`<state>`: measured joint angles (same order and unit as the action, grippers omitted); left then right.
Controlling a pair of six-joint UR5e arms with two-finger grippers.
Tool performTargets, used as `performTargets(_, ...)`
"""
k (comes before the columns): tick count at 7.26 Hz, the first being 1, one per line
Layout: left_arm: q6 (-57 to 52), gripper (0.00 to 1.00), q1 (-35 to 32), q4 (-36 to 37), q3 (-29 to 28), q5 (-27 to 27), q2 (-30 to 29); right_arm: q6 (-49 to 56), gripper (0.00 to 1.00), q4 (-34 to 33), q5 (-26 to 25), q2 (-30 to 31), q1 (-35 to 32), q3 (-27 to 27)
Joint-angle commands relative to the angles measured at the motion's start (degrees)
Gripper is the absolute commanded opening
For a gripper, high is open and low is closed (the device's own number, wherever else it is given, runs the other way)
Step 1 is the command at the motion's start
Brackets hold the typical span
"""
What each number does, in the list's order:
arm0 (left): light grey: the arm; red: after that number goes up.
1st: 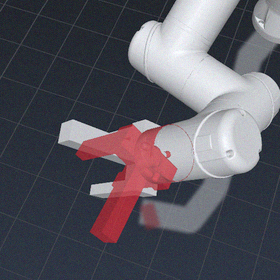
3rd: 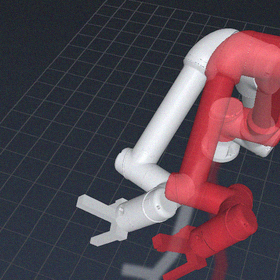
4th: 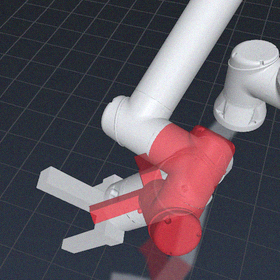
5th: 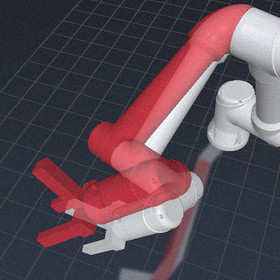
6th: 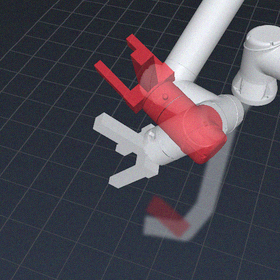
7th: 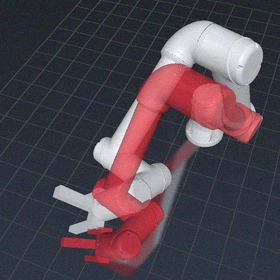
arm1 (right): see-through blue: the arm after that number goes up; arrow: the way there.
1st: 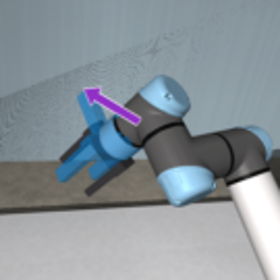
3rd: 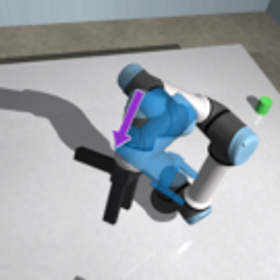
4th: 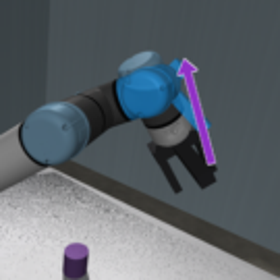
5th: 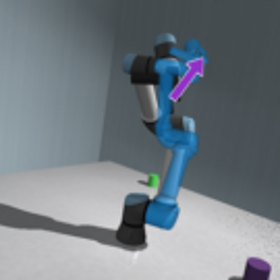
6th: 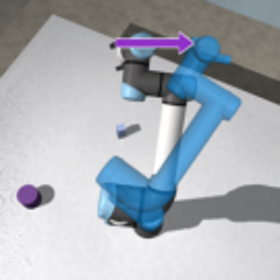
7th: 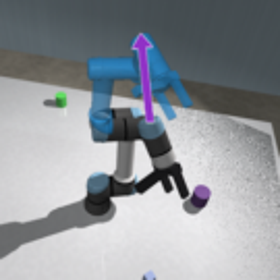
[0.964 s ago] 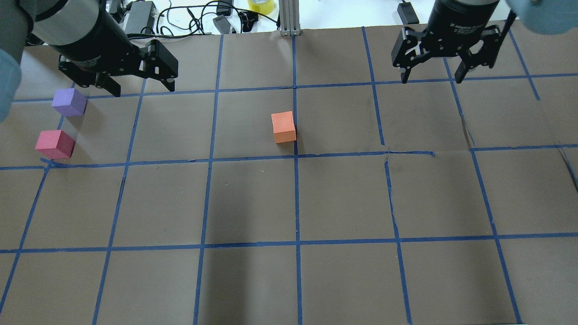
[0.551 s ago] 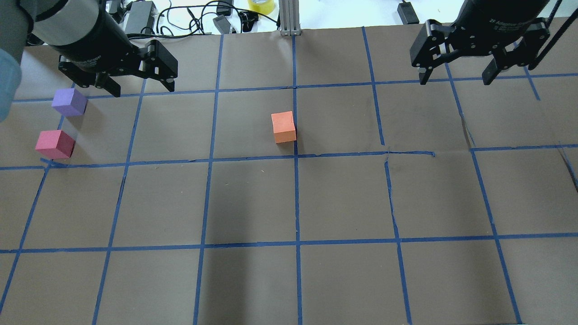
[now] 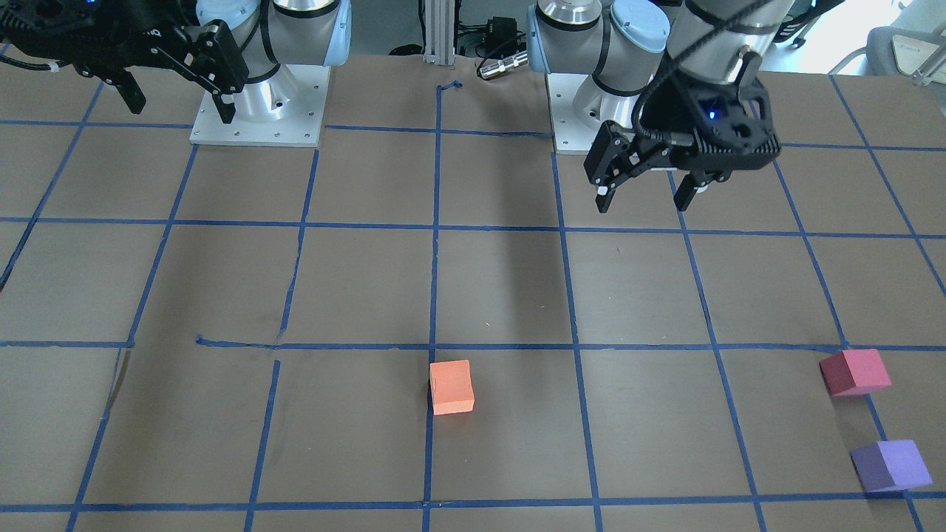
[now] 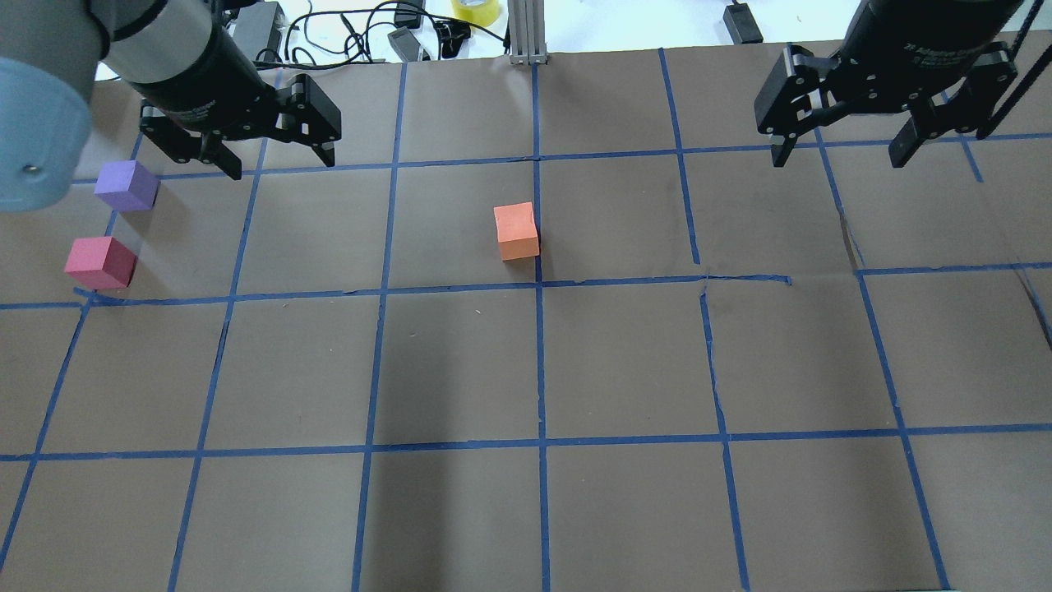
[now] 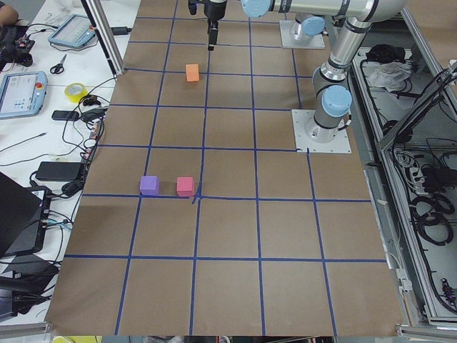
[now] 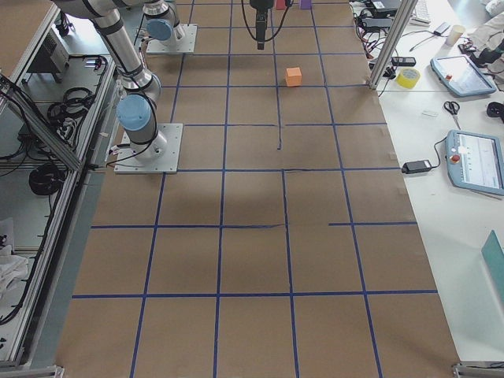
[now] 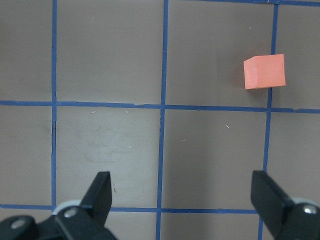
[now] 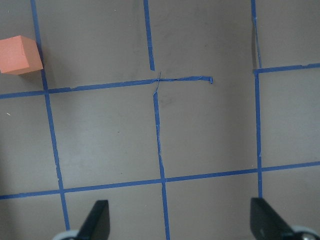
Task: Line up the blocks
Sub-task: 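Reach the left gripper to the orange cube and grasp it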
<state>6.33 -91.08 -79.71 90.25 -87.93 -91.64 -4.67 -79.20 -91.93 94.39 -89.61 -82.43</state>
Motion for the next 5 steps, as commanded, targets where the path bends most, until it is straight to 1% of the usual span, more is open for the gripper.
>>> performTargets(1,2.7,1.0,-5.39,10.25,-0.25,1.1,-10.1,-0.16,1.0,0.18,0.0,0.1,0.05,-0.01)
performTargets(2,7.94,1.0,-8.12,13.15,-0.34,-0.82,-13.88,0.36,1.0,0.79,0.17,0.1,0.05,-0.09)
performTargets(3,12.08,1.0,-10.93,18.23,-0.51,-0.92,-18.36,0.28,1.0,0.8,0.17,0.1,0.05,-0.1)
performTargets(4,14.3,1.0,-12.7,21.41,-2.25,-0.92,-22.06,0.19,1.0,0.88,0.17,0.18,0.05,-0.1)
performTargets(5,18.06,1.0,-14.37,21.27,-5.66,-1.01,-26.27,0.36,1.0,0.8,0.17,0.1,-0.3,-0.1)
